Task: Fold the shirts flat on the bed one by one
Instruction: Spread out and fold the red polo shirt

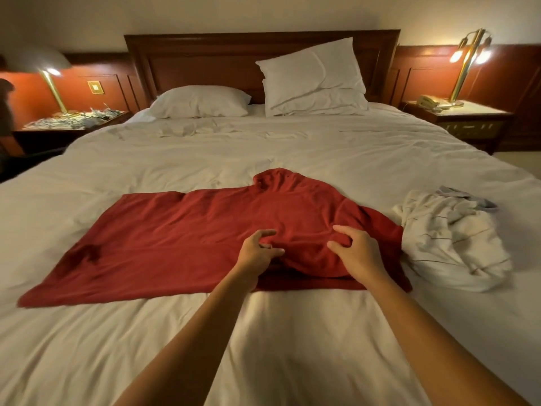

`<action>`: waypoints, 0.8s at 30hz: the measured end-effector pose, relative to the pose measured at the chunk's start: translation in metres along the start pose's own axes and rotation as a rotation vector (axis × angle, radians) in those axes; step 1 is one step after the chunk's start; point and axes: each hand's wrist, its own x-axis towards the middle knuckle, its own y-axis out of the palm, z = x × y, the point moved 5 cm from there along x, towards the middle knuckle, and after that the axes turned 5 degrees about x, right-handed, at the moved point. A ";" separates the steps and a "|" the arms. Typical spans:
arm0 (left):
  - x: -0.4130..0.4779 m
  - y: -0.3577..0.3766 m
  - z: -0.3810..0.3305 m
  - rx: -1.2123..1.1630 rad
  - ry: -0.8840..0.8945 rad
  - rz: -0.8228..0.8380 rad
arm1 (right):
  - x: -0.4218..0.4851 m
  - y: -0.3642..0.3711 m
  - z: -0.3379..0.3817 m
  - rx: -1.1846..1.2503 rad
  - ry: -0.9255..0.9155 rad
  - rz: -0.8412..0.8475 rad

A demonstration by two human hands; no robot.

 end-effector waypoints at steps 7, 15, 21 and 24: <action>-0.011 -0.001 0.006 -0.152 -0.108 0.084 | -0.009 -0.002 -0.016 -0.034 0.076 0.040; -0.016 -0.017 0.006 0.686 0.244 -0.039 | -0.012 -0.014 -0.032 -0.498 0.081 0.230; -0.018 -0.152 0.056 1.197 0.125 -0.025 | -0.006 -0.019 -0.054 -0.553 0.218 0.139; -0.025 -0.246 0.097 1.583 -0.024 0.035 | -0.014 -0.011 -0.074 -0.570 0.299 0.173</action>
